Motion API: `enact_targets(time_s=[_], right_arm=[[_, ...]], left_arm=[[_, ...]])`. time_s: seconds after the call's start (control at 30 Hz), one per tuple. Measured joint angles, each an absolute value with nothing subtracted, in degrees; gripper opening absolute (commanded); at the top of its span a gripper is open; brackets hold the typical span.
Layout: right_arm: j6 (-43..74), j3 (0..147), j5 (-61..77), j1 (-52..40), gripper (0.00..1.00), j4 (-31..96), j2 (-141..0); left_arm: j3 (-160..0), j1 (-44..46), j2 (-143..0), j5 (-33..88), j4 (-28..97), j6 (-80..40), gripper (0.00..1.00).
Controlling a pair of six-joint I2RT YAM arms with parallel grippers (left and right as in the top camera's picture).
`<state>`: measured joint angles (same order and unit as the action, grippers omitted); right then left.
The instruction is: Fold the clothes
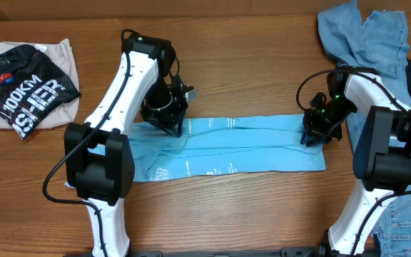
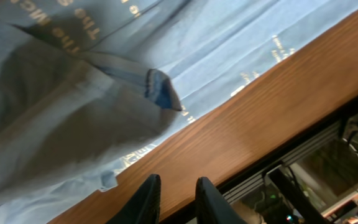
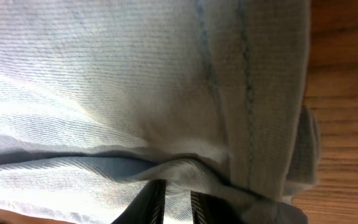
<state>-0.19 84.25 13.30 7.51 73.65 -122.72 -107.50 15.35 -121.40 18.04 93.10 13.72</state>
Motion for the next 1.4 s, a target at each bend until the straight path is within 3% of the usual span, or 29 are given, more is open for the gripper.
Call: enact_targets(time_s=[0.67, 0.77, 0.93, 1.1, 1.3, 1.4], right_arm=[[-0.2, 84.2, 13.3, 7.5, 0.19, 74.0, -122.7], [-0.2, 84.2, 13.3, 7.5, 0.20, 74.2, -122.7], [-0.2, 84.2, 13.4, 7.5, 0.20, 74.5, -122.7], [-0.2, 84.1, 13.5, 7.5, 0.20, 74.6, -122.7], [-0.2, 84.0, 13.5, 7.5, 0.20, 74.8, -122.7], [-0.2, 83.9, 13.5, 7.5, 0.20, 75.2, -122.7]], left_arm=[[-106.4, 7.3, -121.4, 2.2, 82.9, -1.6, 0.21], [-103.8, 6.0, -121.4, 1.4, 80.5, -3.1, 0.34], [-98.3, 1.2, -121.4, 2.2, 78.6, -6.2, 0.37], [-94.3, -3.2, -121.4, 4.1, 75.8, -7.8, 0.52], [-89.0, -3.4, -121.4, 4.9, 70.2, -8.3, 0.51], [-86.5, -3.4, -121.4, 4.9, 69.5, -8.4, 0.44]])
